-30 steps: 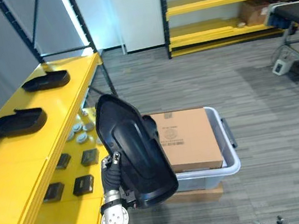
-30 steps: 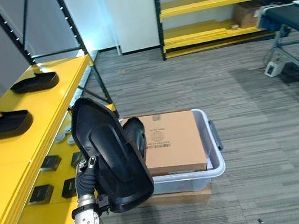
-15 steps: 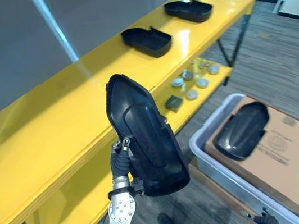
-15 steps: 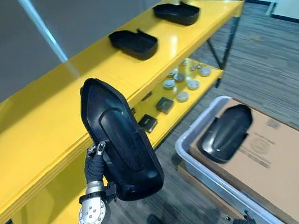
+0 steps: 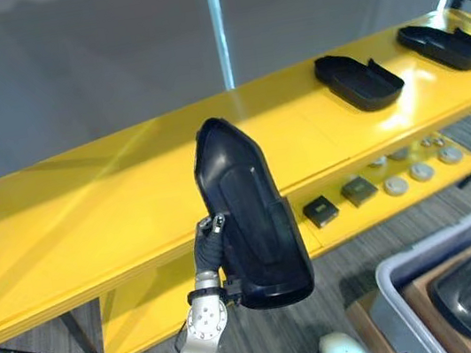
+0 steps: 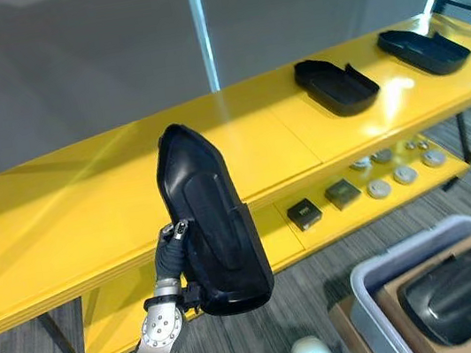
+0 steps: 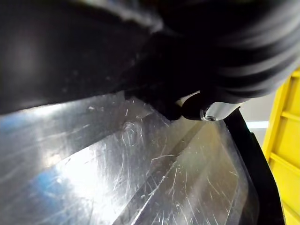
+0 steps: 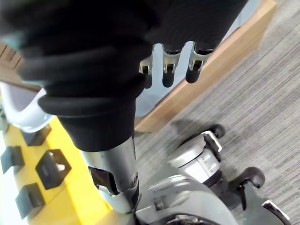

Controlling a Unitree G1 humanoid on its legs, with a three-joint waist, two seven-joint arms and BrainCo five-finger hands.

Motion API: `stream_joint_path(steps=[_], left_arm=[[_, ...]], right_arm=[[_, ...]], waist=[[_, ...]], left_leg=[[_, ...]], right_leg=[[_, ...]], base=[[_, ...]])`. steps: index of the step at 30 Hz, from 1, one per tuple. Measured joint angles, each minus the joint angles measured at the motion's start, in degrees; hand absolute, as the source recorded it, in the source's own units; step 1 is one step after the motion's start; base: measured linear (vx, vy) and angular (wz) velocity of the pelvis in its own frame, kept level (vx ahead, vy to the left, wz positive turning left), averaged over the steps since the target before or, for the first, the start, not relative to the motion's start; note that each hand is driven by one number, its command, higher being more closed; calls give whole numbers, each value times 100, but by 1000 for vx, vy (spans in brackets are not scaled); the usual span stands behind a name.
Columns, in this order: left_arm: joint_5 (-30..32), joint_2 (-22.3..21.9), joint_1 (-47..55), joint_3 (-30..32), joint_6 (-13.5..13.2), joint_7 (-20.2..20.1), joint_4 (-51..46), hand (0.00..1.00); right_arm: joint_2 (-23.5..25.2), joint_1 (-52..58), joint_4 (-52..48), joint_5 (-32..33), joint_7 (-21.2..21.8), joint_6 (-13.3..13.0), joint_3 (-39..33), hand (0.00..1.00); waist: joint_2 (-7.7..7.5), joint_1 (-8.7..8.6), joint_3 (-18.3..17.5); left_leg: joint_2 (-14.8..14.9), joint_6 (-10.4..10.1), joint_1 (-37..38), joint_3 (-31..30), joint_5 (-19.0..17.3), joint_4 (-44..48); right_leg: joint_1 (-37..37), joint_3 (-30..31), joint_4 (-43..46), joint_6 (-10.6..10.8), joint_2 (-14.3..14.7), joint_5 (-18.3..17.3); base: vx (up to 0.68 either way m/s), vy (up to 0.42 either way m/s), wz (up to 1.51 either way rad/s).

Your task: Walk over and take plastic housings, then place them on the shelf

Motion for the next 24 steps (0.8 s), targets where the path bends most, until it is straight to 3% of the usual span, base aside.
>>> stream_joint_path(steps=[3,7,10,17,24], left_arm=[[1,-8,52,21,4,-59,8,100],[88,37,-256,95,26,-24,324,100],[178,60,-607,277,86,99,625,100],[188,247,-1748,1001,364,720,1499,100],[158,594,-2947,1387,589,937,2638,100]], right_arm=[[-4,3,6,-23,0,0,4,0],[56,3,92,-92,48,1,4,0],[-7,-13,167,-172,116,-17,3,0],[-66,-96,175,-229,116,-31,7,0],[-94,-43,169,-285,121,-37,205,0]], waist=[[51,-18,-150],[-78,-27,-205],[-63,-29,-203],[44,-242,-160],[-15,-374,-50]], left_leg=[[163,-56,112,-9,5,-43],[258,-388,336,-139,223,-426],[293,-513,408,-153,329,-540],[378,-606,445,-196,658,-980],[448,-737,406,-140,806,-1233]], right_leg=[[207,-87,-376,-126,146,154],[517,-270,-811,-289,258,304],[630,-289,-1009,-339,300,401],[669,-298,-1530,-453,449,789],[625,-283,-1801,-473,545,971]], base=[[141,-104,-1],[119,-130,12],[12,-94,6],[-82,-63,-1],[-94,-46,-8]])
